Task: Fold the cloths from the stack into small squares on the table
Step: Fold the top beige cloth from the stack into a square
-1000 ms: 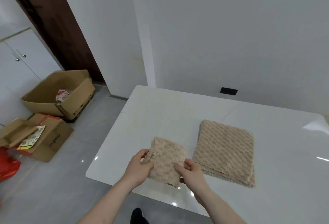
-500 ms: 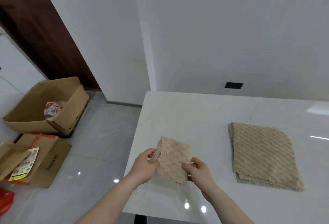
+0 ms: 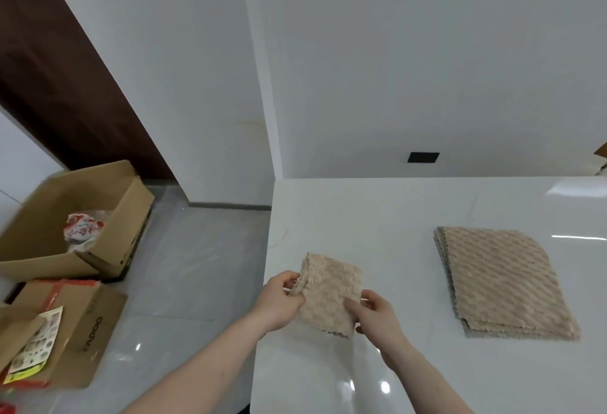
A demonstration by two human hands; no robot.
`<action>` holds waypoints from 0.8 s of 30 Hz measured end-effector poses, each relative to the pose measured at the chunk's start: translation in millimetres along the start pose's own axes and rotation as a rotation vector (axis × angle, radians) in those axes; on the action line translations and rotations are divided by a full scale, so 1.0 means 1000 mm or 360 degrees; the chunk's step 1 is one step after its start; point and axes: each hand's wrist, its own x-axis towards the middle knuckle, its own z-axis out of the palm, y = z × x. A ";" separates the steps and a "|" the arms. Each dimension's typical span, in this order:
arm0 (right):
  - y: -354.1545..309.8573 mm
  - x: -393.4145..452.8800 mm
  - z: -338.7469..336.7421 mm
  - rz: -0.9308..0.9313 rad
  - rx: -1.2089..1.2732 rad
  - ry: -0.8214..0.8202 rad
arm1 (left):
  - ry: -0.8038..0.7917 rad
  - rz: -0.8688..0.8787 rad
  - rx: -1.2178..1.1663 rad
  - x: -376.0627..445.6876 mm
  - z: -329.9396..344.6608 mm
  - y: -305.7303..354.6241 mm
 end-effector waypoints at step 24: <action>-0.078 0.247 0.143 0.0228 -0.0075 0.0486 | -0.0568 0.0022 0.0460 0.293 -0.122 0.032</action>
